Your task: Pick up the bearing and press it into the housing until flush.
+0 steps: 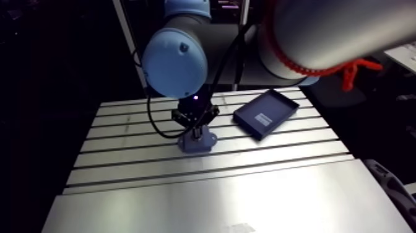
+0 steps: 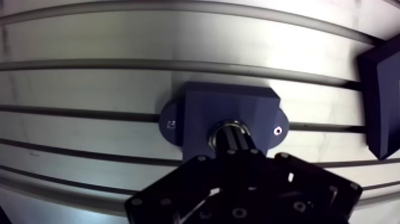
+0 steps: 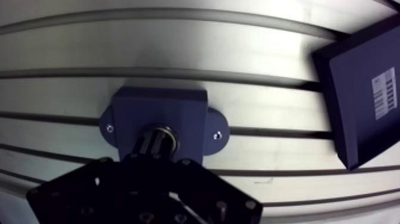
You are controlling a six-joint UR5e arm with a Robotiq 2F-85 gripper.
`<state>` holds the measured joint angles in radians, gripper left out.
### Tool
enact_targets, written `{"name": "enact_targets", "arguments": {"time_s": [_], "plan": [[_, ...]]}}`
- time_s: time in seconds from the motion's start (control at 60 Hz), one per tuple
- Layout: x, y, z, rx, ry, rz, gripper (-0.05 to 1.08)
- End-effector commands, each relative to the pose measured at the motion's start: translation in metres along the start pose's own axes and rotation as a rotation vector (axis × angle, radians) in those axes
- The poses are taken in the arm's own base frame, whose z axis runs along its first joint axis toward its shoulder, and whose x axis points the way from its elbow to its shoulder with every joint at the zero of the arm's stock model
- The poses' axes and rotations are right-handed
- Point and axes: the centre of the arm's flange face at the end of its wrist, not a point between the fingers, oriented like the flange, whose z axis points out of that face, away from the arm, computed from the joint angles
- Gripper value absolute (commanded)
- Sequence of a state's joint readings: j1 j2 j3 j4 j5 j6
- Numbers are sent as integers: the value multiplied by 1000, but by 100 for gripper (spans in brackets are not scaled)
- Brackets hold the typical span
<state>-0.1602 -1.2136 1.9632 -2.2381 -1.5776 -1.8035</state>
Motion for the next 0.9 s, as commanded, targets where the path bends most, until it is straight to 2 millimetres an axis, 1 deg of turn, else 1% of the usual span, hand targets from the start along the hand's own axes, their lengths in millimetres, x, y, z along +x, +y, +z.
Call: {"name": "enact_targets", "arguments": {"time_s": [0.017,0.9], "plan": [[-1,0,1,1,-4,-2,107],[-2,0,2,1,-6,-6,107]]}}
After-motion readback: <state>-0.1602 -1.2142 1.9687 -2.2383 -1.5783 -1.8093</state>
